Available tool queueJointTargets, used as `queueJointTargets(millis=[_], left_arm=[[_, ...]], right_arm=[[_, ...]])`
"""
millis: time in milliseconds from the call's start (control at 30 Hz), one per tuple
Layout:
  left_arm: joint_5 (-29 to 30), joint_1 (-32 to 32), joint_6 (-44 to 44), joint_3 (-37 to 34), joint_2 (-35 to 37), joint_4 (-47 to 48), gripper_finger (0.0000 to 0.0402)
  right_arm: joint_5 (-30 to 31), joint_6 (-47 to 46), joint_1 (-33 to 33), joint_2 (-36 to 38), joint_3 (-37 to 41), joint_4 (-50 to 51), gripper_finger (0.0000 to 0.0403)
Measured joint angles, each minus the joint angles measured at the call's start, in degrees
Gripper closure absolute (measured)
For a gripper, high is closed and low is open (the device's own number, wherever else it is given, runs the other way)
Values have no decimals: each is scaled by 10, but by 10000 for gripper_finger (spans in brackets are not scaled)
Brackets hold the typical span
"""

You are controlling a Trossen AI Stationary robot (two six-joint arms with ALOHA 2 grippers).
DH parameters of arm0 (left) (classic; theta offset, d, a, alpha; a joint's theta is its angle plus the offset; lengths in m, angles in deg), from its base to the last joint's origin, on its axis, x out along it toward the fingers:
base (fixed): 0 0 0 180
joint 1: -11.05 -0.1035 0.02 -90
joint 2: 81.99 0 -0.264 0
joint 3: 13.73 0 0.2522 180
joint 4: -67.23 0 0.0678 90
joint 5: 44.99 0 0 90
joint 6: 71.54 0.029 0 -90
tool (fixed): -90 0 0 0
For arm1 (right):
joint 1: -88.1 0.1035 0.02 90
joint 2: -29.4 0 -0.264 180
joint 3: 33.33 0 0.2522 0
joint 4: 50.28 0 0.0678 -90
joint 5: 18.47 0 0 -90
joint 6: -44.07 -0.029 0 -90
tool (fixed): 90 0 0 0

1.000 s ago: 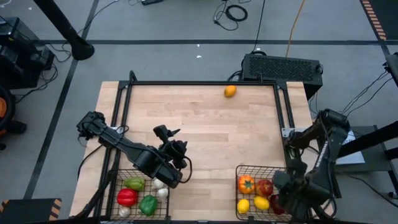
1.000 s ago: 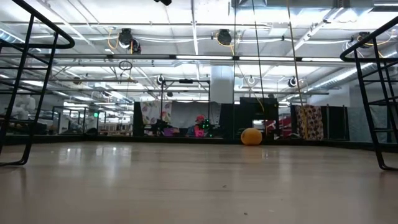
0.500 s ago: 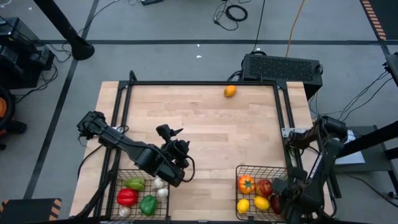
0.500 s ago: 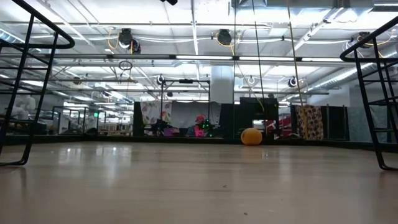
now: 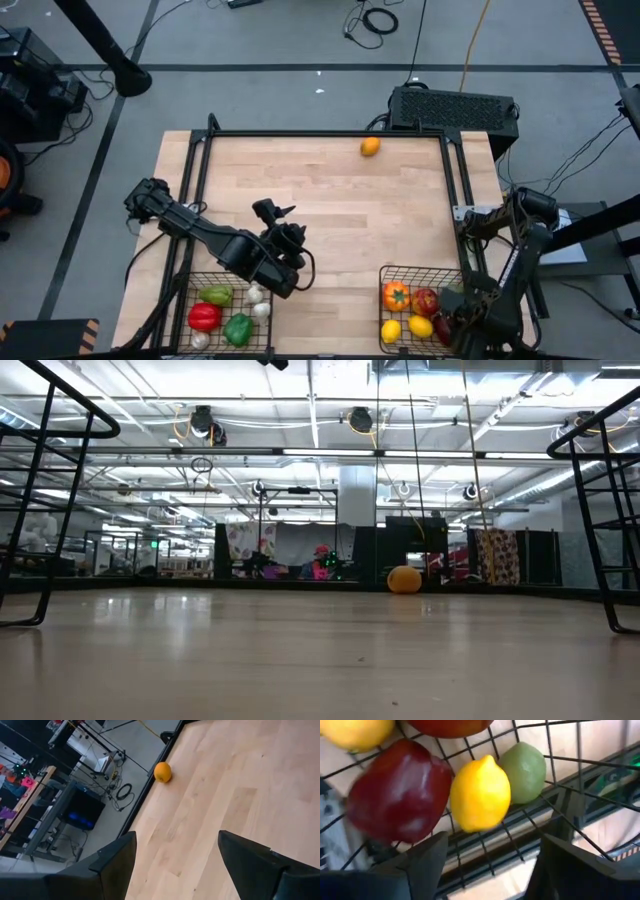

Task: Sort produce into baskets
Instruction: Put the yellow lemon into the right black wire basket

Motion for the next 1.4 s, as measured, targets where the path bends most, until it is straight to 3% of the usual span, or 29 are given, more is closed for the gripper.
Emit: queueJointTargets(millis=[100, 167, 233, 367, 433, 500, 733, 900, 1067, 1167, 1400], left_arm=[[5, -8, 18, 0, 0, -7, 116], [27, -19, 66, 0, 0, -39, 116], [72, -33, 129, 0, -1, -87, 116], [139, -70, 273, 0, -3, -177, 116], [138, -88, 320, 0, -3, -216, 116], [106, -99, 324, 0, -3, -262, 116], [-148, -205, 318, 0, -7, -320, 116], [-256, -303, 376, 1, -31, -379, 116], [-387, -375, 374, 0, -75, -464, 116], [-419, -395, 380, 0, -98, -495, 116], [-422, -423, 423, 0, -169, -646, 116]], right_arm=[[25, -7, 0, 4, -52, 61, 95], [77, -21, 0, 4, -104, 113, 98], [163, -38, 0, 8, -151, 136, 99], [400, -33, -15, 20, -190, 133, 99], [494, 2, -34, 20, -190, 133, 99], [550, 47, -60, 14, -188, 133, 99], [575, 214, -160, 11, -177, 134, 99], [596, 283, -190, 11, -177, 134, 99], [601, 301, -195, 11, -177, 134, 99], [600, 302, -193, 12, -177, 134, 99], [602, 324, -193, 20, -177, 134, 99]])
